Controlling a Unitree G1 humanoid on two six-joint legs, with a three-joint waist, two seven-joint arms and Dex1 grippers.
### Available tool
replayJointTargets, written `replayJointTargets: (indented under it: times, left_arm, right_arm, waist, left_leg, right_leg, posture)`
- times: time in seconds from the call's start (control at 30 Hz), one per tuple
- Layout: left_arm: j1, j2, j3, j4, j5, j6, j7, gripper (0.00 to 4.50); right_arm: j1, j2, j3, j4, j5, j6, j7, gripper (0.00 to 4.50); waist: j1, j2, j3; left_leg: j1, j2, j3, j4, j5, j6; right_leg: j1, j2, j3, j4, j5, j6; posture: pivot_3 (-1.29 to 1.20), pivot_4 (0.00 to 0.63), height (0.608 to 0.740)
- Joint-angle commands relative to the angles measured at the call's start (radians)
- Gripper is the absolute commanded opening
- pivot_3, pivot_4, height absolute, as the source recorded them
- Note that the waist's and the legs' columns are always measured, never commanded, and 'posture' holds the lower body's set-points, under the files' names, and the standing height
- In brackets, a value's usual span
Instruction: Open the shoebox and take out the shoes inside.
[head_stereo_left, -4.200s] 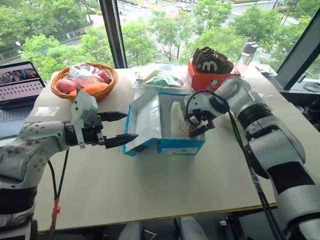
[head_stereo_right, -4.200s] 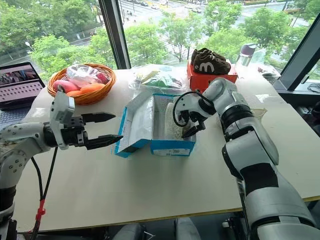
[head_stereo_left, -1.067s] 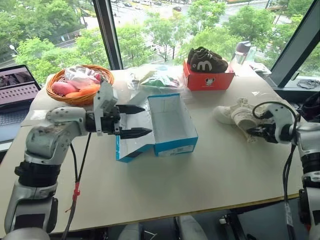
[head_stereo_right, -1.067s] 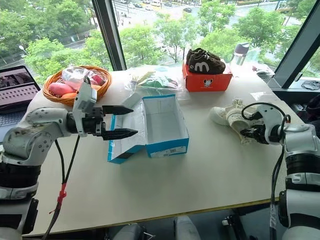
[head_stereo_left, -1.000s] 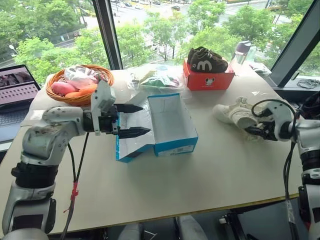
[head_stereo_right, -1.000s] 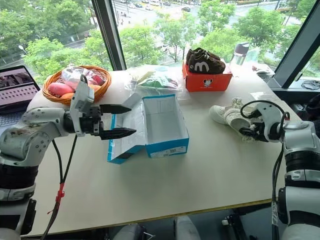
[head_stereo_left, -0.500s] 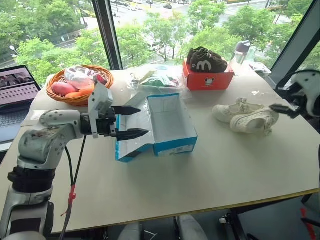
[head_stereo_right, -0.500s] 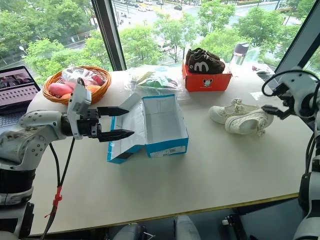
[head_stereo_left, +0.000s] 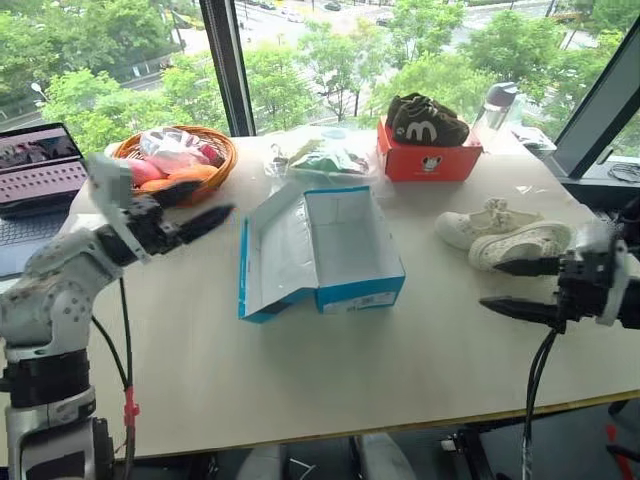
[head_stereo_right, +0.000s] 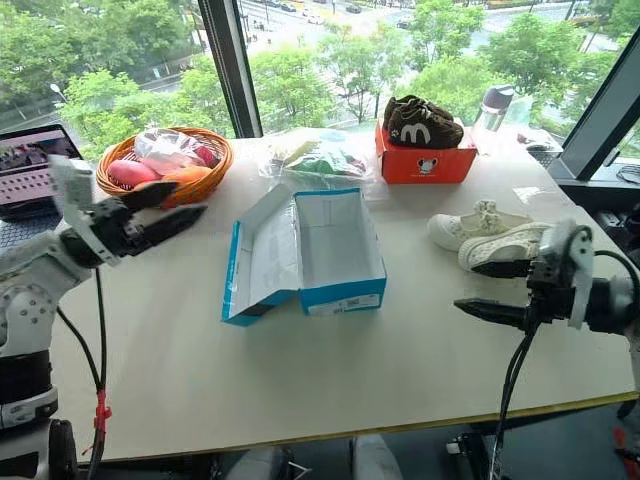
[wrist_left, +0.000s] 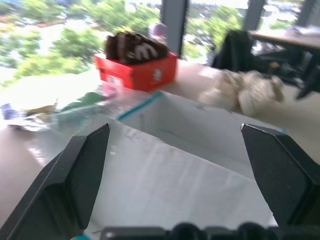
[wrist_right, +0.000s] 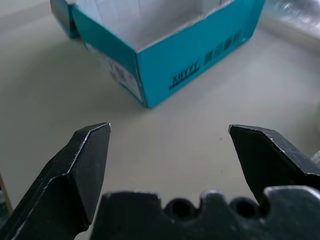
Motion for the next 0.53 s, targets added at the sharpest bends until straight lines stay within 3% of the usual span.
replayJointTargets:
  times: [0.03, 0.13, 0.27, 0.53]
  left_arm:
    - [0.112, -0.056, 0.097, 0.023, 0.054, -0.127, 0.104, 4.5]
    - [0.243, -0.139, 0.078, 0.019, 0.199, -0.282, 0.228, 4.5]
    - [0.352, -0.244, 0.049, 0.022, 0.273, -0.396, 0.314, 4.5]
    - [0.405, -0.352, -0.035, 0.064, 0.387, -0.619, 0.406, 4.5]
  right_arm:
    - [0.061, 0.113, -0.047, 0.081, -0.064, -0.078, -0.201, 4.48]
    - [0.126, 0.181, -0.018, 0.118, -0.082, -0.099, -0.238, 4.48]
    - [0.098, 0.282, -0.003, 0.177, -0.106, -0.185, -0.345, 4.48]
    - [0.044, 0.399, -0.016, 0.293, -0.144, -0.403, -0.51, 4.48]
  waist:
    - [0.005, -0.003, -0.001]
    - [0.01, -0.002, -0.002]
    - [0.013, -0.003, -0.002]
    - [0.012, -0.003, -0.002]
  left_leg:
    - [0.007, 0.001, 0.001, -0.001, 0.0, 0.0]
    - [0.006, 0.002, 0.01, 0.0, 0.0, -0.001]
    - [0.005, 0.004, 0.016, 0.0, 0.0, -0.001]
    - [0.003, 0.007, 0.017, 0.001, 0.0, -0.001]
  right_leg:
    - [0.007, 0.001, -0.001, -0.003, 0.0, 0.0]
    - [0.008, -0.002, 0.001, -0.005, 0.002, 0.001]
    - [0.008, -0.001, 0.002, -0.007, 0.004, 0.002]
    - [0.008, 0.001, 0.001, -0.009, 0.005, 0.002]
  posture:
    - [0.0, 0.15, 0.74]
    - [0.0, 0.15, 0.74]
    - [0.0, 0.15, 0.74]
    - [0.0, 0.15, 0.74]
